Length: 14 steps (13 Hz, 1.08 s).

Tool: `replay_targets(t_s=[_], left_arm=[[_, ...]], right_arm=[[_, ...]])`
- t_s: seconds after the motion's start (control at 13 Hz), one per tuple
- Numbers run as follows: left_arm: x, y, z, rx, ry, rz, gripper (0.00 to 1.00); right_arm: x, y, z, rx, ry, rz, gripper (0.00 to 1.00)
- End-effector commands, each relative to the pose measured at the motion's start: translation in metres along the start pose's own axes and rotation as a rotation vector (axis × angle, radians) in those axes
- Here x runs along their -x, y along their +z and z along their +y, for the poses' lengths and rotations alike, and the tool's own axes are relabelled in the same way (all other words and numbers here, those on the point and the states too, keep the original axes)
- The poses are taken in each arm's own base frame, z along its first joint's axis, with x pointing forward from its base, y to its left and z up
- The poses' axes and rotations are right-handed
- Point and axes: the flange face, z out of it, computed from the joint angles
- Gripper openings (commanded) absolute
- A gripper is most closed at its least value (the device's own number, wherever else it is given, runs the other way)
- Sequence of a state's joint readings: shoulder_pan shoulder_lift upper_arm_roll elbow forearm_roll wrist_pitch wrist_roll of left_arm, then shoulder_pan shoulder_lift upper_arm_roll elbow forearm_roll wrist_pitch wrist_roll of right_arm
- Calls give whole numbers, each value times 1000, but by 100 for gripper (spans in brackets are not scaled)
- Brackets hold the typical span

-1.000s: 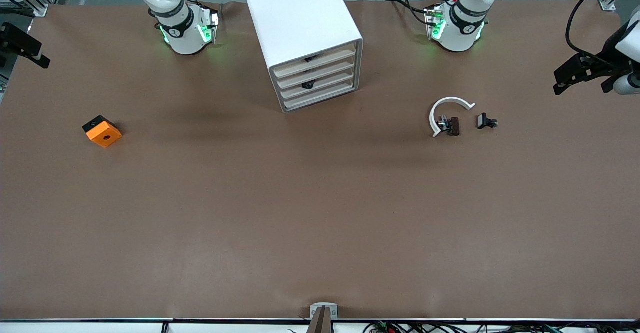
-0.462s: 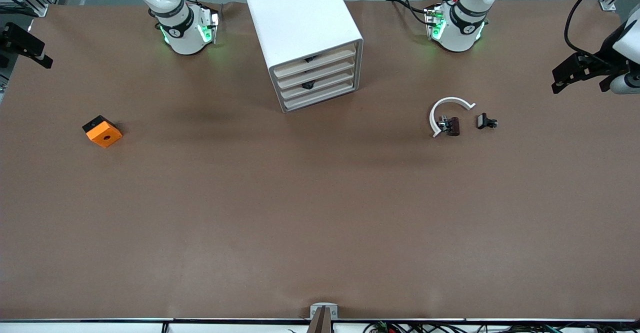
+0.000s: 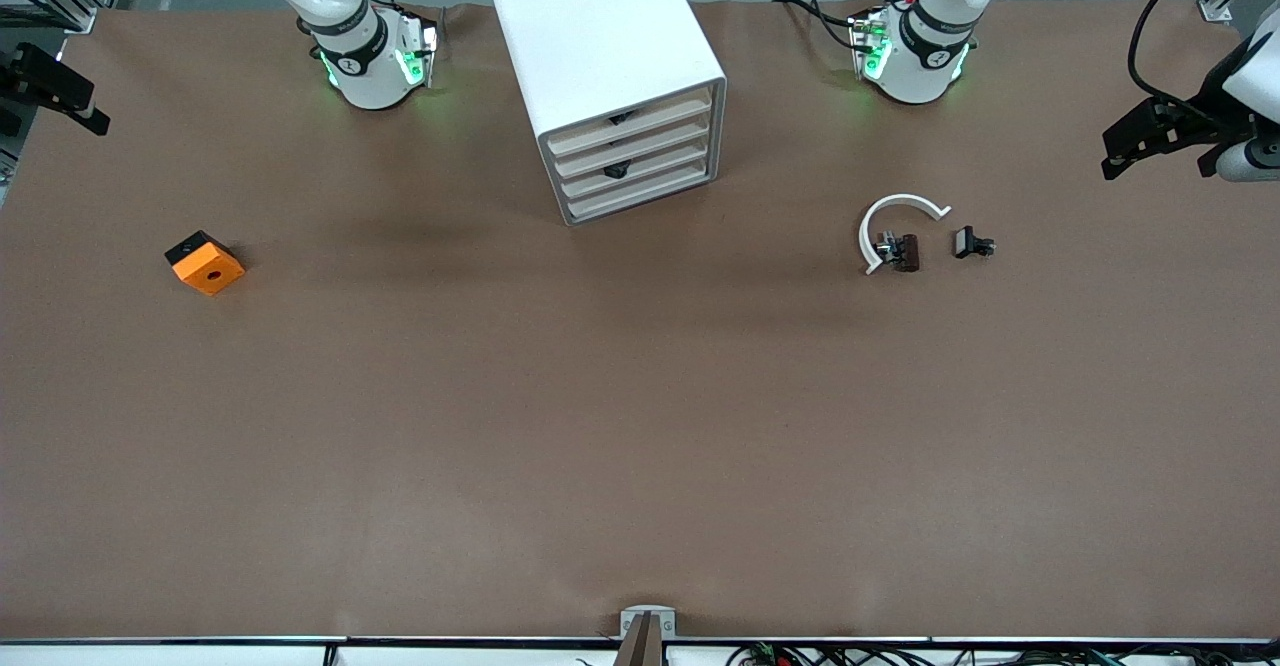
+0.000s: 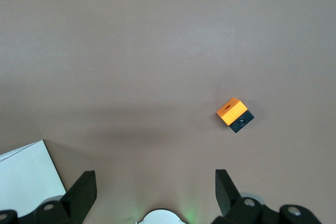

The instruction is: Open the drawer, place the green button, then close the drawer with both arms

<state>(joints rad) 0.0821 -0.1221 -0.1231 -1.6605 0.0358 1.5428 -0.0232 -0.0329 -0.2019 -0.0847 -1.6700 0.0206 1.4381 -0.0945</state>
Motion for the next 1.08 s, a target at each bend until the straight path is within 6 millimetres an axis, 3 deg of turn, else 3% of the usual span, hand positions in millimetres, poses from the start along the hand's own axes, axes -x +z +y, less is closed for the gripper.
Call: replay_targets(t_s=[0.0,1.0], left_arm=[[-2,-6,4,16,27,-6,100],[-3,-3,14,30,34,-15,100]], right_arm=[[9,-3,0,-6,-17,4,100],[10,-3,2,24,0,-3,100]])
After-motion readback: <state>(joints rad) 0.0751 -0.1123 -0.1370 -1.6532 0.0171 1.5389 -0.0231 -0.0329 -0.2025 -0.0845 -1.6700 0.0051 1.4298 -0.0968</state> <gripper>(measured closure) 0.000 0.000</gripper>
